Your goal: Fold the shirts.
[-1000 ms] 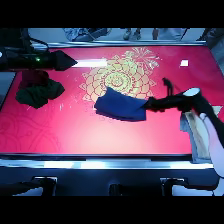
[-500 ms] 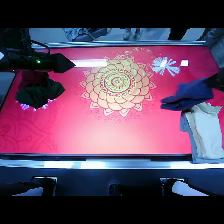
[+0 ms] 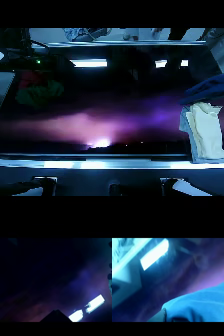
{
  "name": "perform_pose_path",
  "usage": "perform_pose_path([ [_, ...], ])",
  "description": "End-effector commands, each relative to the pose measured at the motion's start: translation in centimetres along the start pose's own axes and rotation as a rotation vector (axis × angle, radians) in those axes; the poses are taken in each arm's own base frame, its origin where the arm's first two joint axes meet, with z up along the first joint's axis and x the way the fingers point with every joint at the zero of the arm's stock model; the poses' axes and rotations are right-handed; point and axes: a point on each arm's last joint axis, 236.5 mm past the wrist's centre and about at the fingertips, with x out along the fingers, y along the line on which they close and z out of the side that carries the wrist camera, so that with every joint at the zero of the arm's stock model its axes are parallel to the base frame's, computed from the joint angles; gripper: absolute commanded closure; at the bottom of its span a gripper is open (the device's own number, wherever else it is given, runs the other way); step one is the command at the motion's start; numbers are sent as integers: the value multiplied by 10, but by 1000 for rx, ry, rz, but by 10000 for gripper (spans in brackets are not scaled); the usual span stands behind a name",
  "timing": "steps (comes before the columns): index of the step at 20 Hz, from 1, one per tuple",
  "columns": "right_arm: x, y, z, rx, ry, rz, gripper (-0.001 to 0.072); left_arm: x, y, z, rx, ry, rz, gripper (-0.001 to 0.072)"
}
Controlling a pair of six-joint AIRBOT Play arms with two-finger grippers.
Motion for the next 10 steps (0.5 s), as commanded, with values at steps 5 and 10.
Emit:
perform_pose_path([
  [5,-51,-69,-77,65,326,-197,667,0,0,0,37,1,0,678],
  [10,-101,-138,-133,104,530,-524,665,0,0,0,37,1,0,678],
])
